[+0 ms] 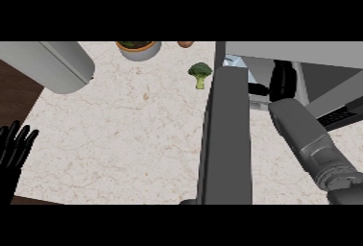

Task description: Pick up the milk, place it into the microwave and close the microwave

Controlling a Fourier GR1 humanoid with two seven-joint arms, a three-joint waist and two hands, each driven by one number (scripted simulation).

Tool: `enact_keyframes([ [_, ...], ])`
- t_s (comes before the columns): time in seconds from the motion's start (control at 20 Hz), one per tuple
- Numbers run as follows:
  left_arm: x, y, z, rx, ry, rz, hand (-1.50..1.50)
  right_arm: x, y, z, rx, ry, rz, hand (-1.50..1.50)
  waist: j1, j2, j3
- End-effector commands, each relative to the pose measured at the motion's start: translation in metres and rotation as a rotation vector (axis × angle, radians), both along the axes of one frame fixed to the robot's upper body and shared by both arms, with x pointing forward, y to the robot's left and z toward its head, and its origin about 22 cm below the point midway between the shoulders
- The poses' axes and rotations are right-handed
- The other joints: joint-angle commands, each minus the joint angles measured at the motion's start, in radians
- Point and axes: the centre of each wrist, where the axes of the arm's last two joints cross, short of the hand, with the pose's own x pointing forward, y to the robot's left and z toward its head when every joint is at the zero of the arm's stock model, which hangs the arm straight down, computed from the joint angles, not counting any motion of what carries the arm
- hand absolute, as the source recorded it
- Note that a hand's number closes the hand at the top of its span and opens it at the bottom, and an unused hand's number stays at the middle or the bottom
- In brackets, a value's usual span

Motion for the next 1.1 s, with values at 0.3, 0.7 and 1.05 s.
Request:
enact_keyframes([
  [0.3, -0.006, 0.006, 0.004, 0.020, -0.020, 0.006, -1.50, -0.003, 0.020, -0.008, 0.014, 0.001, 0.033, -1.50, -0.009, -0.012, 0.001],
  [0.7, -0.012, 0.006, -0.002, 0.017, -0.023, 0.030, -1.50, -0.012, 0.004, -0.019, 0.067, 0.003, 0.057, -1.50, -0.038, -0.020, 0.001],
  [1.05, -0.029, -0.002, -0.012, -0.004, 0.009, 0.026, -1.50, -0.023, -0.006, -0.033, 0.143, 0.010, 0.118, -1.50, -0.051, -0.028, 0.001],
])
